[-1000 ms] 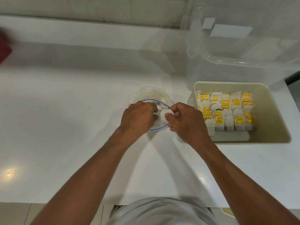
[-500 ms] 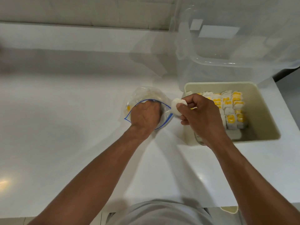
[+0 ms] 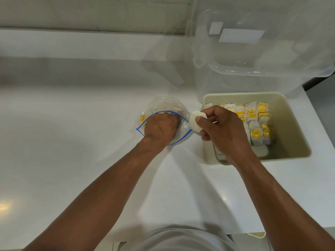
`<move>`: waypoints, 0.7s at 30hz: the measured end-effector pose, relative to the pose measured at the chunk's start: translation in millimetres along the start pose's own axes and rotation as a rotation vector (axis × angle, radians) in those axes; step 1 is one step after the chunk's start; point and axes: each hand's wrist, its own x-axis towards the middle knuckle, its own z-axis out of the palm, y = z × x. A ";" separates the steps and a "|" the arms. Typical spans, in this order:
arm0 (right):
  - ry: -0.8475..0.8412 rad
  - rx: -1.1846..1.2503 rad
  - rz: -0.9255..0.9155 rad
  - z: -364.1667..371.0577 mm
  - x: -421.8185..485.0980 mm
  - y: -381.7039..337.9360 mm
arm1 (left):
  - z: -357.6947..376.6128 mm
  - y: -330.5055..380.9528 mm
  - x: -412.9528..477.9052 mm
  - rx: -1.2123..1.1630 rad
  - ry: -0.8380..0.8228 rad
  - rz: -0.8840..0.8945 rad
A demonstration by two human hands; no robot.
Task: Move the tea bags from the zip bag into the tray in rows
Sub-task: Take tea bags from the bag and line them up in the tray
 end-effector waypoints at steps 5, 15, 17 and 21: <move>0.004 -0.012 -0.003 -1.8 1.2 1.3 | -1.9 -5.4 -1.0 -0.122 0.090 -0.004; -0.039 0.041 0.016 6.8 -0.2 -1.8 | -57.3 -50.3 -46.9 -0.535 -0.081 -0.265; -0.062 0.062 0.011 8.9 -1.7 -6.0 | -67.1 -63.6 -49.5 -0.802 -0.185 -0.326; -0.099 0.075 -0.033 10.9 -3.7 -14.0 | -79.8 -72.2 -50.0 -1.321 -0.319 -0.423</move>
